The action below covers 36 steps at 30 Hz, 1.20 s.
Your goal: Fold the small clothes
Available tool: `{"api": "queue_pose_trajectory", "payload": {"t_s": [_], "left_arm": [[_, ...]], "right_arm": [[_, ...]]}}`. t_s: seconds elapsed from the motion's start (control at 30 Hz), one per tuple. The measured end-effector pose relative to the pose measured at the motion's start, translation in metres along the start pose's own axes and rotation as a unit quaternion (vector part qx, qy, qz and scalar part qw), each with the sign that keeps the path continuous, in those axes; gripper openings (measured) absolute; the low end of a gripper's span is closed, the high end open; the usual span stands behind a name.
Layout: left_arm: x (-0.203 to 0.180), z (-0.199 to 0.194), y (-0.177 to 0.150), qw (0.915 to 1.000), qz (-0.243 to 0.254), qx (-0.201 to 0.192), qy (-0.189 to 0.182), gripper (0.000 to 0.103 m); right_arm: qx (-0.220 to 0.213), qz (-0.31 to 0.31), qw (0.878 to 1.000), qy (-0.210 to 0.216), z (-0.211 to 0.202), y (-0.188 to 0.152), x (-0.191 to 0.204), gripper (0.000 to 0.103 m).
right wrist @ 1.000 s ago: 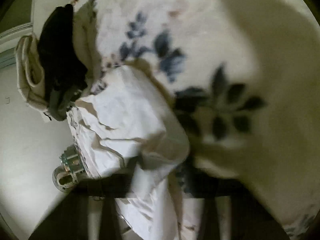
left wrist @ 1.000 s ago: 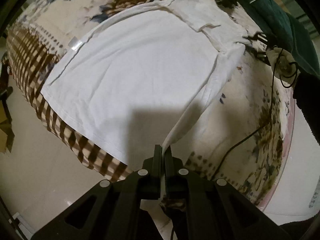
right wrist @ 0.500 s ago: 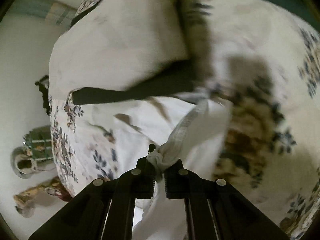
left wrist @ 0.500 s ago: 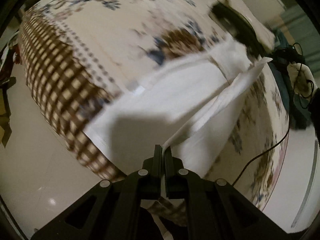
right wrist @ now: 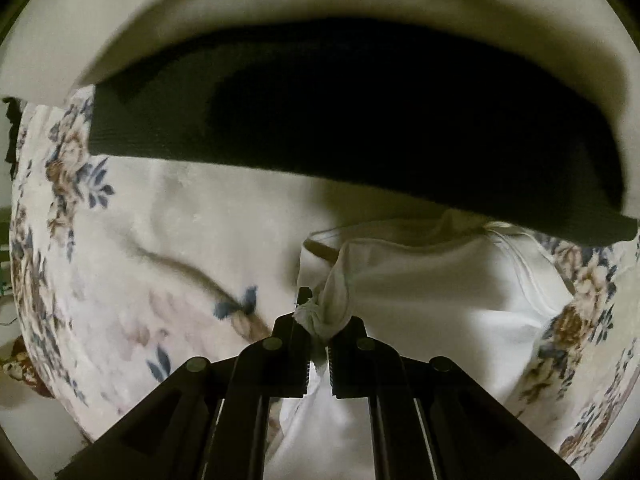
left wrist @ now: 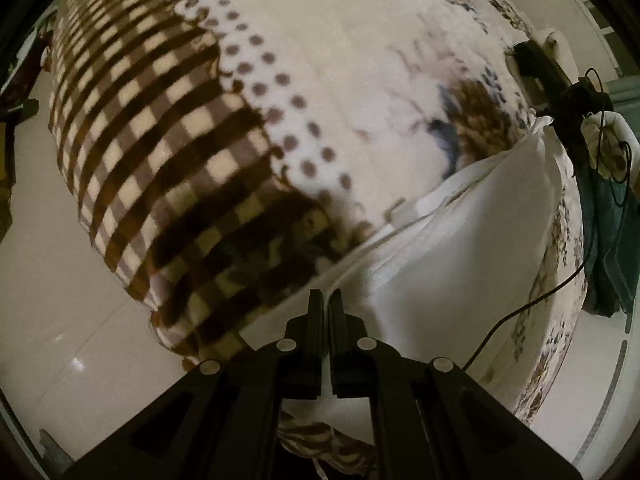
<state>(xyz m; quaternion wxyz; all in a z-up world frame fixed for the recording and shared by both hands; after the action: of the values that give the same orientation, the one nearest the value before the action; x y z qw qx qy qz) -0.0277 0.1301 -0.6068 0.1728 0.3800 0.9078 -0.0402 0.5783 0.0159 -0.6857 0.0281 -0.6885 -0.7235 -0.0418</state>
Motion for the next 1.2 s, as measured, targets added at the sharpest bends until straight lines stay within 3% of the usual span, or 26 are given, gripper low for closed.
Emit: {"api": "queue_pose_trajectory", "payload": {"t_s": [0.07, 0.17, 0.23, 0.27, 0.33, 0.4, 0.47, 0.57, 0.63, 0.7, 0.83, 0.97, 1.0, 1.03, 1.07, 1.1, 1.2], "left_arm": [[0.011, 0.007, 0.001, 0.9997, -0.017, 0.014, 0.005, 0.005], [0.031, 0.008, 0.003, 0.9981, -0.049, 0.035, -0.011, 0.006], [0.037, -0.003, 0.009, 0.9987, -0.039, 0.031, -0.006, 0.016], [0.038, -0.005, 0.012, 0.9991, -0.030, 0.029, -0.001, 0.020], [0.035, -0.014, 0.021, 0.9996, -0.006, 0.022, -0.017, 0.044], [0.030, -0.017, 0.027, 0.9994, 0.007, 0.017, -0.029, 0.059], [0.018, -0.015, 0.032, 0.9982, 0.026, 0.021, -0.049, 0.059], [-0.001, 0.001, 0.031, 0.9945, 0.083, 0.042, -0.048, 0.059], [-0.011, 0.014, 0.026, 0.9905, 0.118, 0.057, -0.039, 0.059], [-0.016, 0.030, 0.016, 0.9853, 0.149, 0.078, -0.034, 0.059], [-0.019, 0.047, 0.008, 0.9780, 0.192, 0.081, -0.018, 0.060], [-0.022, 0.041, 0.005, 0.9745, 0.215, 0.063, -0.017, 0.056], [-0.024, 0.040, 0.004, 0.9734, 0.222, 0.056, -0.013, 0.040], [-0.023, 0.038, 0.000, 0.9723, 0.228, 0.052, -0.009, 0.021], [-0.021, 0.035, -0.003, 0.9720, 0.229, 0.052, -0.009, 0.016], [-0.020, 0.031, -0.004, 0.9725, 0.228, 0.046, -0.003, 0.006], [-0.017, 0.016, -0.010, 0.9771, 0.211, 0.028, -0.011, 0.005]], "right_arm": [[0.003, 0.017, 1.000, 0.011, 0.002, 0.000, -0.003, 0.008], [0.027, 0.065, 0.993, 0.091, -0.005, -0.010, -0.012, 0.023], [0.039, 0.078, 0.986, 0.141, -0.016, -0.026, -0.019, 0.057], [0.043, 0.081, 0.982, 0.164, -0.023, -0.038, -0.023, 0.061], [0.047, 0.077, 0.976, 0.198, -0.041, -0.075, -0.036, 0.062], [0.055, 0.072, 0.974, 0.210, -0.050, -0.125, -0.052, 0.062], [0.077, 0.076, 0.972, 0.211, -0.048, -0.187, -0.072, 0.062], [0.132, 0.095, 0.963, 0.213, -0.032, -0.300, -0.101, 0.062], [0.176, 0.129, 0.949, 0.226, -0.012, -0.374, -0.110, 0.062], [0.212, 0.172, 0.927, 0.256, 0.008, -0.443, -0.112, 0.062], [0.237, 0.212, 0.895, 0.311, 0.040, -0.529, -0.093, 0.062], [0.214, 0.242, 0.875, 0.362, 0.052, -0.565, -0.073, 0.062], [0.203, 0.241, 0.877, 0.362, 0.053, -0.569, -0.071, 0.059], [0.193, 0.239, 0.879, 0.364, 0.051, -0.569, -0.070, 0.035], [0.187, 0.235, 0.883, 0.361, 0.050, -0.573, -0.069, 0.014], [0.182, 0.232, 0.885, 0.361, 0.049, -0.578, -0.067, 0.004], [0.160, 0.236, 0.890, 0.355, 0.039, -0.593, -0.072, 0.002]]}}
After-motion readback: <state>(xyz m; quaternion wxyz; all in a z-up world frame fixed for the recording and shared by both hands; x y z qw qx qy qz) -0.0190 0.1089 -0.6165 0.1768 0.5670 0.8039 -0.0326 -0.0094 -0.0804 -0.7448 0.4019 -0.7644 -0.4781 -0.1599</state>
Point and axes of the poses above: each gripper's, at about its wrist camera, not at the fingertips, and z roughly the way its jaws point, x to its left, y to its top, the point moved 8 cm from there along z, roughly the way its jaws point, and after that the axes turned 3 degrees about -x, right-handed, at the moved point
